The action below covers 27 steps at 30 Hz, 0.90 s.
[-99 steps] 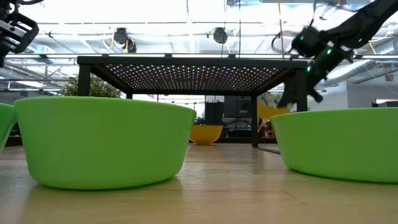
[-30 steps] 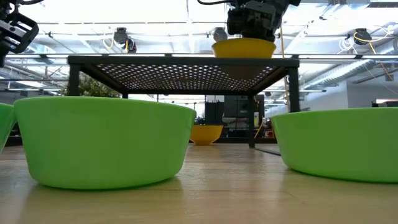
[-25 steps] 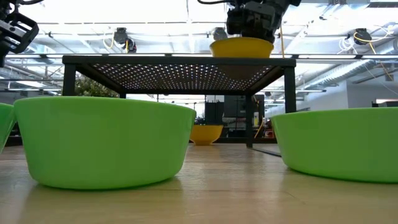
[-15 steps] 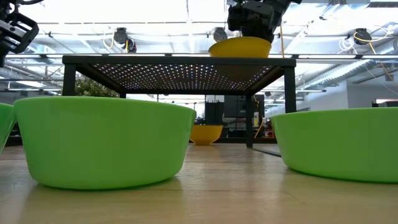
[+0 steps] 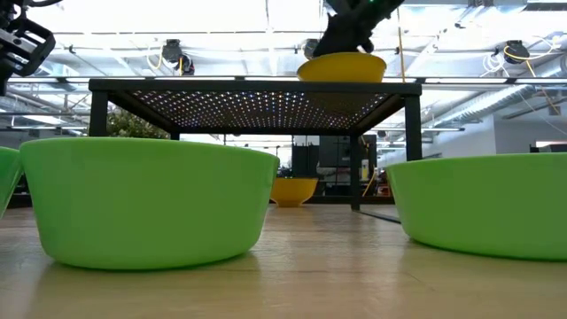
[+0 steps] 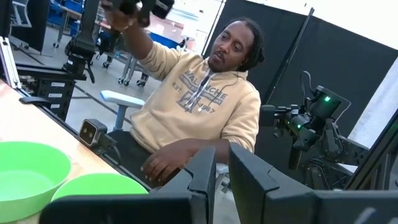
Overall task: Pick & Place Mini bowls
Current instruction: Stack the right white patterned bowl on top of the white patterned bowl on the shelf
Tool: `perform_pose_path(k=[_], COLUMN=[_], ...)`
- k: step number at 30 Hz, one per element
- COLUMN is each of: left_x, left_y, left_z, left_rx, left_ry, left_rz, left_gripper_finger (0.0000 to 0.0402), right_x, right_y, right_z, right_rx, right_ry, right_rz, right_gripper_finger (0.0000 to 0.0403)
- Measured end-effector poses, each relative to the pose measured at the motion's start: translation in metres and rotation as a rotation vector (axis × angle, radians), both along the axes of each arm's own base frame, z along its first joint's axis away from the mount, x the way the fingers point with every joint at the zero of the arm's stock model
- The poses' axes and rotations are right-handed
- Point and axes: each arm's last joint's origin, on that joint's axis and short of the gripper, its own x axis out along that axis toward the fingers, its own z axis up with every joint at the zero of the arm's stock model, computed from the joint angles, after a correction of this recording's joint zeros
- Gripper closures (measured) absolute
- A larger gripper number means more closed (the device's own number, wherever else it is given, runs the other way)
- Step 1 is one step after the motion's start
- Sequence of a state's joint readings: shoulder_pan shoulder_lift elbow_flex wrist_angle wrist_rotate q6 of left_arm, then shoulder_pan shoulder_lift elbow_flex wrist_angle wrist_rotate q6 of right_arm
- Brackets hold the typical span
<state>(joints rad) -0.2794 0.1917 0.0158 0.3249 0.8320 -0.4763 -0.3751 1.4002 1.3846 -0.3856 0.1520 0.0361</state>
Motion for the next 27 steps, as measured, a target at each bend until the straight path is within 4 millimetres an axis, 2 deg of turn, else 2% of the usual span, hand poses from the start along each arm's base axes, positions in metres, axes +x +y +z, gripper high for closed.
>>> perform_pose_path(k=[2,7,10,12,18,21,24,27], left_x=[0.000,0.000,0.000,0.000,0.000,0.000,0.000,0.000], left_y=[0.000,0.000,0.000,0.000,0.000,0.000,0.000,0.000], left_z=[0.000,0.000,0.000,0.000,0.000,0.000,0.000,0.000], left_rx=[0.000,0.000,0.000,0.000,-0.001,0.000,-0.001,0.000], left_ry=[-0.001,-0.001,-0.001,-0.001,-0.001,-0.001,-0.001,0.000], left_rz=[0.000,0.000,0.000,0.000,0.002,0.002,0.002,0.003], left_gripper_finger=[0.0355,0.0355,0.0355,0.0355,0.0355,0.0355,0.0355,0.0355], right_x=[-0.001,-0.017,-0.019,-0.011,0.027,0.043,0.054,0.056], right_y=[-0.027,-0.103,-0.136,-0.152,-0.183,-0.191,-0.196,-0.202], right_z=[-0.004,-0.033,-0.047,-0.044,-0.023,-0.032,-0.051,-0.065], right_rx=[0.049,0.238,0.343,0.372,0.378,0.391,0.417,0.428], right_ry=[-0.044,-0.057,0.007,0.041,0.200,0.299,0.355,0.379], right_rz=[-0.027,-0.142,-0.170,-0.161,-0.064,-0.006,0.016,0.013], right_gripper_finger=[0.0241,0.0242,0.0237,0.0230,0.0208,0.0203,0.0202,0.0203])
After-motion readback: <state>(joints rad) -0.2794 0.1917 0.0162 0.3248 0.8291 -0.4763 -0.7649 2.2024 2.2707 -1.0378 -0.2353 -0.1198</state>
